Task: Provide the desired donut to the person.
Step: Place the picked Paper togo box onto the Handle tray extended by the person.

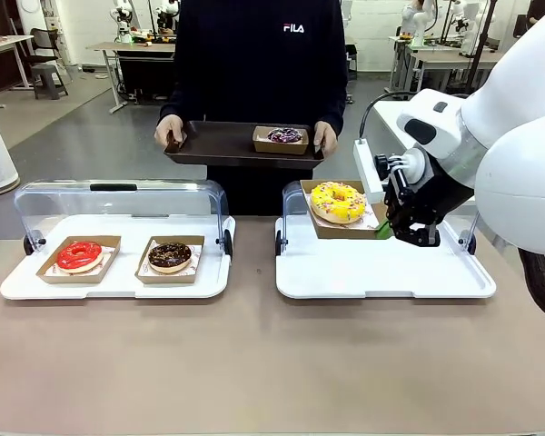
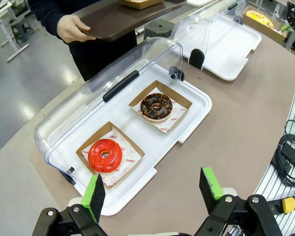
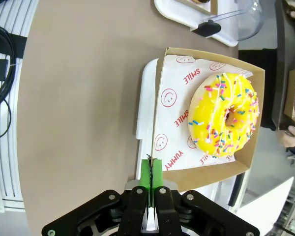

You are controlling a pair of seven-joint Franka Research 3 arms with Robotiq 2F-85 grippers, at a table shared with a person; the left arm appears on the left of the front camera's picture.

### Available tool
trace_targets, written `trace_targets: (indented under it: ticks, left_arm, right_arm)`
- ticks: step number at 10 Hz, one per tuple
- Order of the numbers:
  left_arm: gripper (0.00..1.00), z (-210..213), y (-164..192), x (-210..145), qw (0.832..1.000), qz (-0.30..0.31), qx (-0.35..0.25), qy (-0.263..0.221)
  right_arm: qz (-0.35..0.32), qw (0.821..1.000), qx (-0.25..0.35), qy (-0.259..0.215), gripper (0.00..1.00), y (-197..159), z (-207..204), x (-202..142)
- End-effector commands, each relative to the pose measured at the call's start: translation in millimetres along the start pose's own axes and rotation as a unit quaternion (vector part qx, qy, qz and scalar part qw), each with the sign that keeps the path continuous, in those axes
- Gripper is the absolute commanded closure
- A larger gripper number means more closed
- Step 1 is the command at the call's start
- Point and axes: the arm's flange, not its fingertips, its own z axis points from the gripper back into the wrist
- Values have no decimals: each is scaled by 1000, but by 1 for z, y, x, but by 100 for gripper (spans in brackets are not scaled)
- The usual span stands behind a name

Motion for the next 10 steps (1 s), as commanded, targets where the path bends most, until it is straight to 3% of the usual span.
trace_targets:
  ticks: [1, 10]
  left_arm:
    - [0, 0, 1, -1, 1000, -2, -4, -3]
    - [0, 0, 1, -1, 1000, -2, -4, -3]
  right_arm:
    - [-3, 1000, -2, 5, 100, 0, -3, 2]
    - [-3, 1000, -2, 5, 100, 0, -3, 2]
